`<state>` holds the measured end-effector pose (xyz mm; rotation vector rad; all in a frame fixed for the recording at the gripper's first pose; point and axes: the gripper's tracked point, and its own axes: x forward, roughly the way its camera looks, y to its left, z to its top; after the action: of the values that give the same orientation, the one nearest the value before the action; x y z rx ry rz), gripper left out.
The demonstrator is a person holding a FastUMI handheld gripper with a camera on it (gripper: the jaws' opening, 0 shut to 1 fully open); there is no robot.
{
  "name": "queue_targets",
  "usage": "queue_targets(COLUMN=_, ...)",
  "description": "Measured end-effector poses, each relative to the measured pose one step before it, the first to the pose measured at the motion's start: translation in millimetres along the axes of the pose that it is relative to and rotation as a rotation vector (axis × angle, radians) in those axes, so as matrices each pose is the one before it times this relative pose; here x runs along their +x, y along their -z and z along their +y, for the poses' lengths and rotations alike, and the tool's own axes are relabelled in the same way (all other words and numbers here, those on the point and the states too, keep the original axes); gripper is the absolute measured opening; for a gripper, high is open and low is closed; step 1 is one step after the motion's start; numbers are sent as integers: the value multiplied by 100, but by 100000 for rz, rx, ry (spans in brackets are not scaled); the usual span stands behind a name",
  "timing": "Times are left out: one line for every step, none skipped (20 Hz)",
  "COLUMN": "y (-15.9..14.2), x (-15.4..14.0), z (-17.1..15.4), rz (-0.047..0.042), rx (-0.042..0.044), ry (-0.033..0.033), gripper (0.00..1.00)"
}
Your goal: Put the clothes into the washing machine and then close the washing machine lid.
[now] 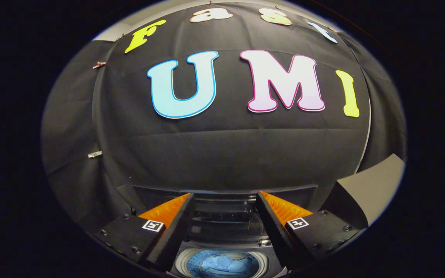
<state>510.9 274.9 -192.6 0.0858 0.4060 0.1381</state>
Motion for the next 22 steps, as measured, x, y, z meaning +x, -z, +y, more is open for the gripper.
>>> queue_targets(y=-386, x=703, z=274, rz=-31, rx=-880, ry=-986, gripper=99)
queue_targets(y=-194, x=788, z=163, rz=556, rx=-89, ry=-325, gripper=99)
queue_targets(y=-54, x=598, z=54, rz=482, rx=351, ry=-544, gripper=100)
queue_targets(y=-178, x=705, z=317, rz=830, rx=625, ry=-972, gripper=100)
queue_targets(y=-41, x=537, z=264, rz=1027, rx=-221, ry=-846, gripper=100)
queue_targets(y=-198, x=451, z=-12, rz=619, rx=-1046, ry=437, gripper=99)
queue_targets(y=-181, x=458, z=-225, rz=507, rx=-1385, ry=603, gripper=100)
queue_targets(y=-167, x=475, z=-233, rz=643, rx=-235, ry=444, gripper=99)
queue_targets(y=-12, x=575, z=25, rz=787, rx=954, ry=-549, gripper=100)
queue_targets(y=18, x=293, z=46, rz=640, rx=1017, ry=-271, gripper=100)
queue_targets(y=-139, x=186, z=-79, rz=-94, rx=102, ry=433, gripper=100)
queue_targets(y=46, x=242, z=-230, rz=45, rx=-206, ry=1104, gripper=99)
queue_targets(y=150, x=157, z=-96, rz=571, rx=250, ry=422, gripper=100)
queue_targets(y=204, x=329, z=267, rz=304, rx=519, ry=-374, gripper=100)
queue_targets(y=255, x=365, z=285, rz=107, rx=160, ry=-535, gripper=100)
queue_targets(y=394, x=417, z=115, rz=722, rx=-480, ry=457, gripper=99)
queue_targets(y=510, x=253, z=161, rz=1292, rx=-863, ry=171, gripper=100)
queue_targets(y=-287, x=29, z=-124, rz=-1629, rx=377, ry=713, gripper=100)
queue_targets(y=-105, x=73, z=-251, rz=-1213, rx=-21, ry=1324, gripper=100)
queue_targets(y=147, x=28, z=-309, rz=361, rx=391, ry=1551, gripper=99)
queue_targets(y=-220, x=-94, z=17, rz=34, rx=2034, ry=-151, gripper=100)
queue_targets(y=-66, x=-24, z=125, rz=-921, rx=-132, ry=-308, gripper=100)
